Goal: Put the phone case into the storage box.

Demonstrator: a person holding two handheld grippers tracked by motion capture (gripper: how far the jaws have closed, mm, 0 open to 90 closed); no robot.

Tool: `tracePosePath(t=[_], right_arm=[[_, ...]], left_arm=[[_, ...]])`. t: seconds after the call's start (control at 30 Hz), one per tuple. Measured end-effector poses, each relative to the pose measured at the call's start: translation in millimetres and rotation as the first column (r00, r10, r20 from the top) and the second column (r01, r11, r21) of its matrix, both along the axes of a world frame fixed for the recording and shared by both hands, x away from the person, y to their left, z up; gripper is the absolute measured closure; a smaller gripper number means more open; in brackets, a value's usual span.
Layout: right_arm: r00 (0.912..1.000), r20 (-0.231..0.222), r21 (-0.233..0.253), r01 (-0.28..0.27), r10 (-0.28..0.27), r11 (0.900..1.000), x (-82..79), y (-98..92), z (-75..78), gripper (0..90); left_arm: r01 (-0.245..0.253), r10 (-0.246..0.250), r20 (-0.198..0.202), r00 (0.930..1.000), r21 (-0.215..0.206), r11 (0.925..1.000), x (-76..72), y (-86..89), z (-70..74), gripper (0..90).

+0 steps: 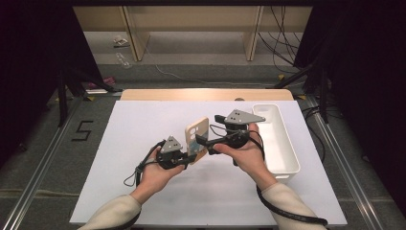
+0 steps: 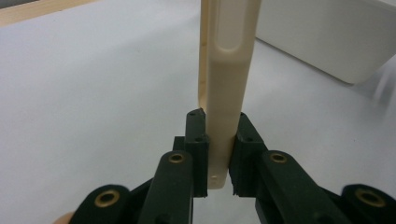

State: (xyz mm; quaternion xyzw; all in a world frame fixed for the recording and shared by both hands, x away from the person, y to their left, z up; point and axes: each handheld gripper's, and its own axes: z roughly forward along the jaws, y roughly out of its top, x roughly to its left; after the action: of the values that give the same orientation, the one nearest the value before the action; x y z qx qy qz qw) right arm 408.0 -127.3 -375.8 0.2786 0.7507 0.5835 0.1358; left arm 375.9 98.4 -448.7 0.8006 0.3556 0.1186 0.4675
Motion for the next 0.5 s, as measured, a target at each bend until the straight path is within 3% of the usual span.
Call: tracePosePath(t=[0.5], right_arm=[[0.9997,-0.002,0.004,0.024,-0.024,1.0,-0.8,1.5,-0.8,0.2]], left_arm=[[0.006,-0.006,-0.002,1.0,0.008,0.9999,1.0,-6.5,-0.8,79.4]])
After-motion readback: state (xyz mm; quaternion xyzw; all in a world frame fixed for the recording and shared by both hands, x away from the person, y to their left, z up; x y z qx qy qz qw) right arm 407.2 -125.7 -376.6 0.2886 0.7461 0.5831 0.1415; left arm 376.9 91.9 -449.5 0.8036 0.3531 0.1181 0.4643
